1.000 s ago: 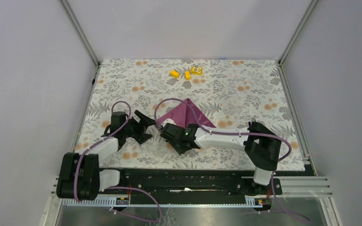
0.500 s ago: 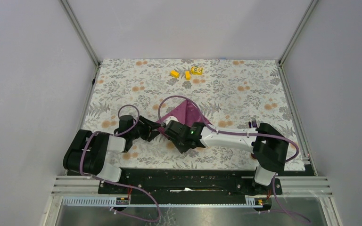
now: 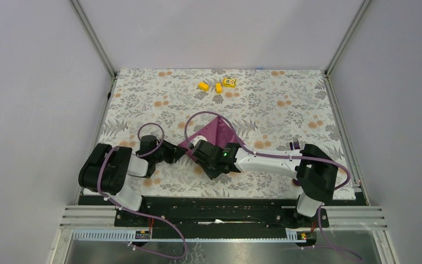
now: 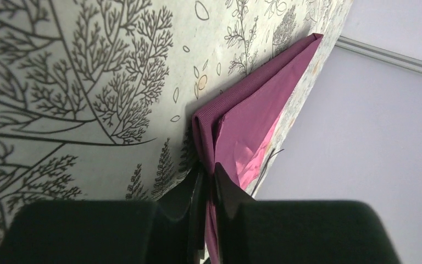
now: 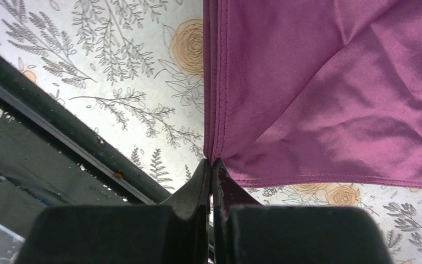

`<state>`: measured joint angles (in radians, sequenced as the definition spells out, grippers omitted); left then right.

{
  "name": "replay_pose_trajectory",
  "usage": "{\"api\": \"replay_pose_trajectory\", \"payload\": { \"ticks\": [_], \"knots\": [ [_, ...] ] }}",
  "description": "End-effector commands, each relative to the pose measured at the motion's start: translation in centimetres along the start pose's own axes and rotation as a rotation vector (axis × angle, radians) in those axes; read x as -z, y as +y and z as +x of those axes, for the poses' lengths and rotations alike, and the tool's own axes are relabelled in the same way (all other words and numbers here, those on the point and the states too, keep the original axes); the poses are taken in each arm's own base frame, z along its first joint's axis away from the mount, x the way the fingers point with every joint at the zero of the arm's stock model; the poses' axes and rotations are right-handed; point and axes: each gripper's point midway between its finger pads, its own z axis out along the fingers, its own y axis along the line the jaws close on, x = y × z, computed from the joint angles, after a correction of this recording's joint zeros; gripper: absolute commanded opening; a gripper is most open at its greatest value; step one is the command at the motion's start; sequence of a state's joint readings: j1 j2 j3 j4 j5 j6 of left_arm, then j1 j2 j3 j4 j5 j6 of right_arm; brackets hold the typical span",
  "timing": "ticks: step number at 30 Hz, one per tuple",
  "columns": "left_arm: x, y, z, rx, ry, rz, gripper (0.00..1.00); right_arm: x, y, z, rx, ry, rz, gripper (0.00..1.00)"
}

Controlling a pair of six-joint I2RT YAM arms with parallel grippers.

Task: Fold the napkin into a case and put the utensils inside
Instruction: Pick up the upper triangle-folded napkin from the center of the board, then turn over the upper triangle folded napkin at the center of the board.

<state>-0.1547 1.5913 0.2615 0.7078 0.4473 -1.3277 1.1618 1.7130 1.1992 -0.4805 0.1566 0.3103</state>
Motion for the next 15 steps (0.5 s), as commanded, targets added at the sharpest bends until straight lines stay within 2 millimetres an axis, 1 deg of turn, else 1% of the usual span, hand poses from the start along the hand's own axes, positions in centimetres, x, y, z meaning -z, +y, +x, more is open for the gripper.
{"api": "replay_pose_trajectory", "payload": {
  "ticks": [1,3,4,5,7,8,9,10,11,13,15],
  "knots": [
    [0.8,-2.5,-1.0,-0.097,-0.048,0.042,0.09,1.0,1.4,-1.4,-0.003,-0.050,-0.093,0.00],
    [2.0,-3.8,-2.1,-0.151,-0.098,0.018,0.07,1.0,3.1,-2.1,0.006,-0.058,-0.174,0.00],
    [3.0,-4.8,-2.8,-0.174,-0.128,0.013,0.06,1.2,4.4,-2.6,0.006,-0.064,-0.243,0.00],
    [4.1,-5.0,-3.3,-0.179,-0.148,-0.017,0.06,1.5,5.8,-3.2,0.007,-0.073,-0.308,0.00],
    [6.7,-6.8,-4.8,-0.203,-0.205,-0.021,0.06,2.3,8.7,-4.8,-0.003,-0.103,-0.431,0.00],
    [8.1,-7.3,-5.2,-0.215,-0.224,-0.040,0.05,2.9,10.2,-5.8,-0.002,-0.124,-0.490,0.00],
    [9.9,-8.8,-6.4,-0.229,-0.271,-0.042,0.04,3.6,11.7,-6.9,0.001,-0.143,-0.549,0.00],
    [11.5,-9.1,-7.1,-0.237,-0.301,-0.070,0.03,4.3,13.3,-8.0,-0.004,-0.158,-0.610,0.00],
    [13.2,-9.9,-7.8,-0.244,-0.339,-0.085,0.02,5.3,14.8,-9.3,-0.009,-0.176,-0.676,0.00],
    [16.5,-11.7,-9.1,-0.288,-0.410,-0.109,0.00,8.2,18.0,-11.6,-0.042,-0.212,-0.869,0.00],
    [19.3,-14.1,-10.1,-0.357,-0.494,-0.133,0.00,11.2,20.1,-13.6,-0.088,-0.274,-1.040,0.00]
  ]
}}
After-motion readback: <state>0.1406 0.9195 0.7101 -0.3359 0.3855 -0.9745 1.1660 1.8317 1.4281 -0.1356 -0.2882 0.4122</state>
